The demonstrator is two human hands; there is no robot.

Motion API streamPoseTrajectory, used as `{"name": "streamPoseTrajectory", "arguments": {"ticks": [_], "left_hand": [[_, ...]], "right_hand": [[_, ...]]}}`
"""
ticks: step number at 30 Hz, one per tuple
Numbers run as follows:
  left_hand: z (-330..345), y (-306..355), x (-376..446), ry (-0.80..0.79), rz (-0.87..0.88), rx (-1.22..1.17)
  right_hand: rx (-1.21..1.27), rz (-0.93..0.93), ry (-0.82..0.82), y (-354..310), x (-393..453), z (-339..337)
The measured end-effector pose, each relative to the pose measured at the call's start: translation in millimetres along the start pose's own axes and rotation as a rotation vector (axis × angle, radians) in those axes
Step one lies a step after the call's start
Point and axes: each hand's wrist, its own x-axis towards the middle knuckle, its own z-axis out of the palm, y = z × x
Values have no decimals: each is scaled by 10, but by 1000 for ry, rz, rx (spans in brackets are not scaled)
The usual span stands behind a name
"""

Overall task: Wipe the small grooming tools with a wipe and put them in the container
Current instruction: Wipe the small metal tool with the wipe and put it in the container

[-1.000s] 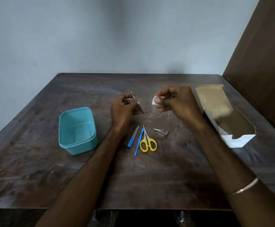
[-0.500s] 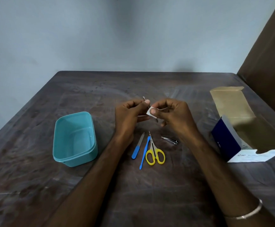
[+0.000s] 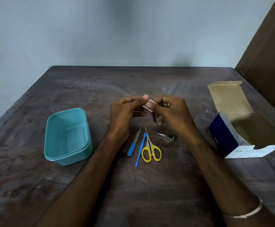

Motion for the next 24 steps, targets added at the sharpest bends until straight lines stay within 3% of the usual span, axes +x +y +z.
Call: {"name": "streamPoseTrajectory", "arguments": {"ticks": [15,24], "left_hand": [[-6,7,22,29,7,-24],[-15,11,10,-17,16,36]], "right_hand": [[105,-43,-88,0,-9,6],[74,-11,-10,-25,-45,5]]}}
